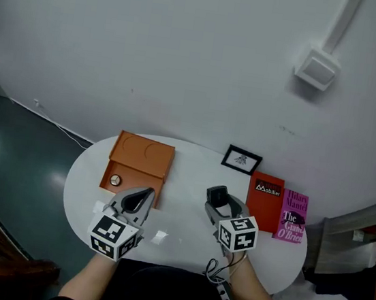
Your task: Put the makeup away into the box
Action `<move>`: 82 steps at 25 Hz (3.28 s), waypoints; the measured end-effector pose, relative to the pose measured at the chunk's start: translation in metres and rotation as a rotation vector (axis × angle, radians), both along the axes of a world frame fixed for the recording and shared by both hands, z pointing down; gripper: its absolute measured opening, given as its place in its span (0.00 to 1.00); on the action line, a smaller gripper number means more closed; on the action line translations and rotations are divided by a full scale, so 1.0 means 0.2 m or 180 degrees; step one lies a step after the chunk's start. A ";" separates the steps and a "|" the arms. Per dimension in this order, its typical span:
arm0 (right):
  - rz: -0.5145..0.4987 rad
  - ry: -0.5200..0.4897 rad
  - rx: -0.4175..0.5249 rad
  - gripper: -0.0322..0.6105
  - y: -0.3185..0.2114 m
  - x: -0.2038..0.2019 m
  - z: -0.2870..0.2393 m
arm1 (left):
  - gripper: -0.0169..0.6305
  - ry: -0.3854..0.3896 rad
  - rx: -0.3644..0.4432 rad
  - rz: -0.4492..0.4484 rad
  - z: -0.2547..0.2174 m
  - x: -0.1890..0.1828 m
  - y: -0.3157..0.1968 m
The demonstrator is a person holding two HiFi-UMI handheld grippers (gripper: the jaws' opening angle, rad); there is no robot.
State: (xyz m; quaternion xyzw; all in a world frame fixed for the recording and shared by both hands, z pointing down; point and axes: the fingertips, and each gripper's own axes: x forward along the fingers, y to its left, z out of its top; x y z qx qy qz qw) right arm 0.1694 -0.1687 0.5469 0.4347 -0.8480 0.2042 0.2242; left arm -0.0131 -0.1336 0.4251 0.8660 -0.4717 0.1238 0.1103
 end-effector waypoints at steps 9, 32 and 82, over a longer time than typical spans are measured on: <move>-0.0033 -0.0088 0.0112 0.48 -0.02 -0.89 -0.10 | 0.03 -0.0207 0.0373 0.0227 -0.13 -0.70 0.03; -0.0748 0.0356 -0.0572 0.48 0.04 -1.56 0.34 | 0.03 0.0171 -0.0129 -0.0017 0.11 -1.21 0.01; -0.0819 0.0719 -0.1026 0.48 -0.15 -1.59 0.59 | 0.03 0.0247 -0.0369 0.0019 0.23 -1.25 -0.04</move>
